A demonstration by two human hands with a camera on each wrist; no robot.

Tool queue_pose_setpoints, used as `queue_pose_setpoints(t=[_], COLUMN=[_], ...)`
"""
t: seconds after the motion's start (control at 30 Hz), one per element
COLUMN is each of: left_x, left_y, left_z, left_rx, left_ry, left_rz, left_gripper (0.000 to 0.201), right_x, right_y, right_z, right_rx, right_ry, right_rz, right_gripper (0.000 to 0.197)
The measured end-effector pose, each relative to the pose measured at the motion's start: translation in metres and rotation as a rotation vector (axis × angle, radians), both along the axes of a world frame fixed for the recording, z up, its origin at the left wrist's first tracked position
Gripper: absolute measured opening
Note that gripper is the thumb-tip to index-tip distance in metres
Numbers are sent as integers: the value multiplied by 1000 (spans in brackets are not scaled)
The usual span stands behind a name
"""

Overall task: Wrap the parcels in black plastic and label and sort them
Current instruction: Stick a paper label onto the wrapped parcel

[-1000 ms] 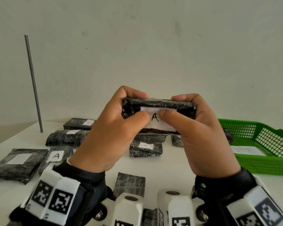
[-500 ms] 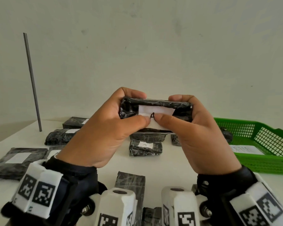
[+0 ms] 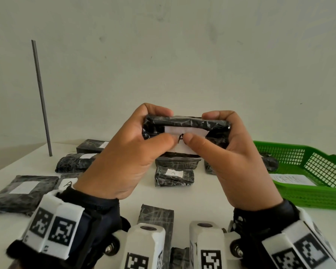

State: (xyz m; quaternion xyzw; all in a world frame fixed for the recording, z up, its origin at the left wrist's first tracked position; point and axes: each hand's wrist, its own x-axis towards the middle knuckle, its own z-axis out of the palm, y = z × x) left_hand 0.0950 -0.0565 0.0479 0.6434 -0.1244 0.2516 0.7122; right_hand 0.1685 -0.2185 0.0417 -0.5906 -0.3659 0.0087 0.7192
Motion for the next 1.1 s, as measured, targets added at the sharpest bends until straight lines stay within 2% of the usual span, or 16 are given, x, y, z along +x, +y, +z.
queue_pose_setpoints(t=[0.17,0.33,0.43,0.53,0.63,0.7,0.77,0.83,0.9,1.0,1.1], left_x=[3,3,2,4,5,2,-1,0,-2,0,-1], left_y=[-1,-1,0,-5,-8,-12,-16,-17,-22,-33,-33], left_z=[-3,-2,-4,-5,0,2,2,-1,-2,-4,-2], left_rx=[-1,62,152,216,110,89,88,124,166,246,186], left_ry=[25,73,93,91,96,94,83,67,6,-82,-146], left_rz=[35,82,83,189,246,235,176,119,112,269,347], left_gripper=[29,30,37,23,9,17,36,52,41,42,45], right_x=[-1,3,8,9,5,-1,-2,-2,0,3,-1], right_y=[-1,-2,-6,-9,-11,-8,-5,-1,1,1,-2], right_z=[2,0,1,3,4,5,4,4,3,2,4], right_rx=[-64,-100,-55,-36,-78,-68,9,111,189,208,153], right_ry=[-12,43,89,124,-26,-176,-240,-170,-52,32,7], right_rz=[-70,-53,-33,43,-1,-114,-231,-307,-342,-306,-136], right_gripper=[42,49,39,46,46,40,32,28,39,40,31])
